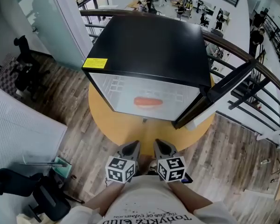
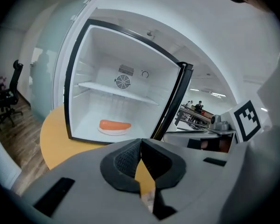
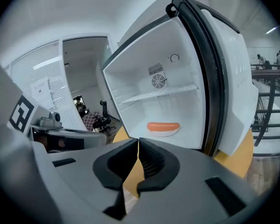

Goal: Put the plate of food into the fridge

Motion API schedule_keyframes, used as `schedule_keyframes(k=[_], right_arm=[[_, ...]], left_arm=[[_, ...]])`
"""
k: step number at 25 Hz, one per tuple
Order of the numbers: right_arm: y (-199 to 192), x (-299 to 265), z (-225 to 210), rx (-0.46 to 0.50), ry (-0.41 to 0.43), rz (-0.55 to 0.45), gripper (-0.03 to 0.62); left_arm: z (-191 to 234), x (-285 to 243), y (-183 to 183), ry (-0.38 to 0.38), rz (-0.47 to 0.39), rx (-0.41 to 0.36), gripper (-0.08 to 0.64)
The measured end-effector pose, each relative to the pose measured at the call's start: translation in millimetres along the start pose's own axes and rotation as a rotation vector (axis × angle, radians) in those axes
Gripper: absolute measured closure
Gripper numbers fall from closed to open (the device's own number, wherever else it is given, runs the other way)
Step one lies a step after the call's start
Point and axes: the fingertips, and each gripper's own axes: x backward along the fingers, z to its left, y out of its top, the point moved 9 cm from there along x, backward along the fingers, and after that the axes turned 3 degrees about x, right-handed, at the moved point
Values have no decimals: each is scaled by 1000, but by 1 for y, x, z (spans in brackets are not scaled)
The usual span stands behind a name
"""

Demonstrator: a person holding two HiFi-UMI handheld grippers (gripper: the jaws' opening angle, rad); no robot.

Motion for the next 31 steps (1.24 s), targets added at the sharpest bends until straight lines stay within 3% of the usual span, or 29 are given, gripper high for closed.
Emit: schedule_keyframes(k=[9,31], right_arm=[[-10,0,6,20,37,30,566],[-7,5,-5,-24,9,8,566]], left_arm=[[-2,5,-6,1,8,-13,535],[-6,-3,-3,-33,12,-2,535]])
